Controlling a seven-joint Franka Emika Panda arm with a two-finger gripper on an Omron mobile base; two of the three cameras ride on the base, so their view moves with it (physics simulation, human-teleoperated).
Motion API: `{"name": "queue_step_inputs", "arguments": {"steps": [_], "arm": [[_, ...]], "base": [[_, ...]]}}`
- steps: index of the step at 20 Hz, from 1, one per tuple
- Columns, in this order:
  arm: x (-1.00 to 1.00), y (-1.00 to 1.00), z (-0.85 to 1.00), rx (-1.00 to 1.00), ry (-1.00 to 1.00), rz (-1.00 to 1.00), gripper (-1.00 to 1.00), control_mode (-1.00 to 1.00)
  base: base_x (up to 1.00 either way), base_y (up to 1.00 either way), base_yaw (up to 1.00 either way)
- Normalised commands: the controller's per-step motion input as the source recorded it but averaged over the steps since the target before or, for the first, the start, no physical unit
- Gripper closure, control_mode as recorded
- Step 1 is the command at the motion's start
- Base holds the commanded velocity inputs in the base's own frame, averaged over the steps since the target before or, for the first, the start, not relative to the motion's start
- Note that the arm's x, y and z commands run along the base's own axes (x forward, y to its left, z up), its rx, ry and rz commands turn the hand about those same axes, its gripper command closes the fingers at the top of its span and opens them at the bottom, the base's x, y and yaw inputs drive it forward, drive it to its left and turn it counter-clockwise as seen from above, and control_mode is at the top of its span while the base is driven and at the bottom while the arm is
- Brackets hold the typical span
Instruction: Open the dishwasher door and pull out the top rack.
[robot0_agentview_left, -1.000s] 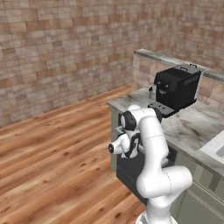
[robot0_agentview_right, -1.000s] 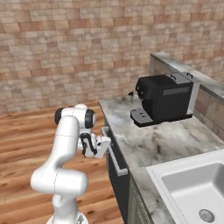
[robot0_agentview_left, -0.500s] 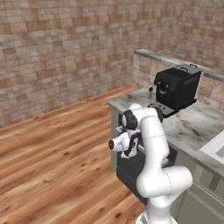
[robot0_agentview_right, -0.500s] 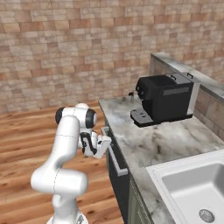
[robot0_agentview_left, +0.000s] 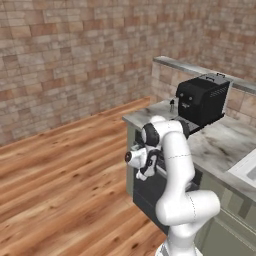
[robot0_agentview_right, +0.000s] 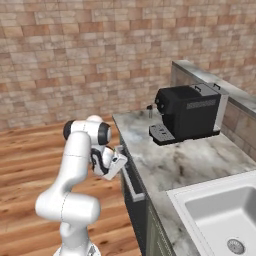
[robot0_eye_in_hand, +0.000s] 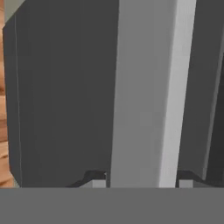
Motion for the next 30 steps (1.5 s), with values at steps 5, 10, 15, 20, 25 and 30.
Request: {"name": "queue_step_inputs", "arguments": {"steps": [5, 10, 15, 20, 25, 30], "arm": [[-0.92, 0.97, -0.85, 0.13, 0.08, 0.0, 1.0, -1.0], [-0.94, 1.0, -0.97, 0.07, 0.03, 0.0, 1.0, -1.0], [-0.78, 1.0, -0.99, 0.0, 0.0, 0.0, 1.0, -1.0], [-0.53, 0.9, -0.97, 0.0, -0.02, 0.0, 1.0, -1.0], [-0.33, 0.73, -0.95, -0.05, -0.13, 0.0, 1.0, -1.0], [-0.23, 0.72, -0.99, -0.06, -0.12, 0.0, 1.0, -1.0]], "base": [[0.0, 0.0, 0.0], [0.0, 0.0, 0.0], [0.0, 0.0, 0.0], [0.0, 0.0, 0.0], [0.0, 0.0, 0.0], [0.0, 0.0, 0.0]]}}
